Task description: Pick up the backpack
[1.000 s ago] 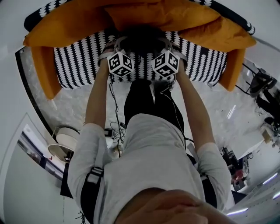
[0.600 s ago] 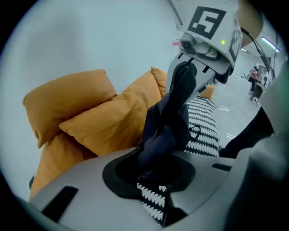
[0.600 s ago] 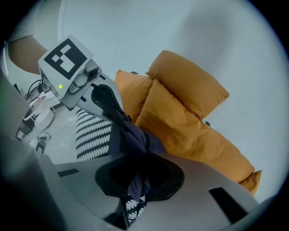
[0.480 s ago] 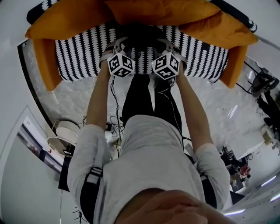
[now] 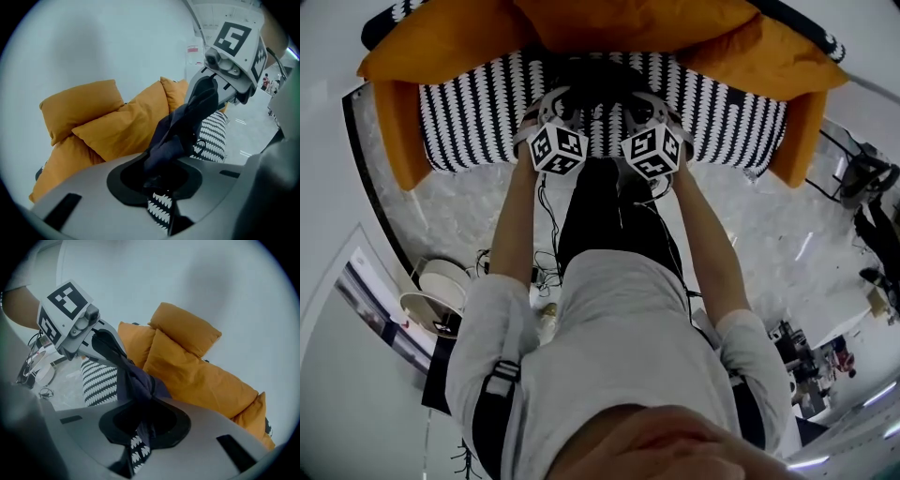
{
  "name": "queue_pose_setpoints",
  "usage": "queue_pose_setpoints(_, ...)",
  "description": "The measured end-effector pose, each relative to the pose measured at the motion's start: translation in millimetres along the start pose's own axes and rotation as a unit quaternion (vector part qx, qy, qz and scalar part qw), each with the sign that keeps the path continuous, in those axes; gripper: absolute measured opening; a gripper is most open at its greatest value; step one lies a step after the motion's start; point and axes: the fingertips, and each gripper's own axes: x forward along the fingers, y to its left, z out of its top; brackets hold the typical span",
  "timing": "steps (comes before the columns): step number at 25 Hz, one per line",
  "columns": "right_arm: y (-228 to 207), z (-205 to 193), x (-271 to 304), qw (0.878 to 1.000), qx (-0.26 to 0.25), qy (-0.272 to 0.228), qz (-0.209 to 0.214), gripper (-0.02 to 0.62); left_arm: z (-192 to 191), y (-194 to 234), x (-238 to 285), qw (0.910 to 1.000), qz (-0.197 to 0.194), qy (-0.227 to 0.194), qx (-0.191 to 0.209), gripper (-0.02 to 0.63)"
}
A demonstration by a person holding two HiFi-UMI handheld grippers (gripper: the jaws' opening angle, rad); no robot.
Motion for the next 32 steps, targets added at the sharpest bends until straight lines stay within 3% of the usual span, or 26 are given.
queue_pose_setpoints(16, 14.3, -24.2, -40.2, 0.999, 0.011, -0.042, -0.011, 0.064, 18.0, -38.5, -37.3, 0.9980, 0.023, -0.014, -0.057, 0.071)
queue_pose_setpoints(32, 24.9, -52.1, -109.3, 0.998, 0.006, -0.058, -0.013, 0.063, 51.4, -95.9, -77.2, 0.9963, 0.024, -0.026, -0.078, 0.055)
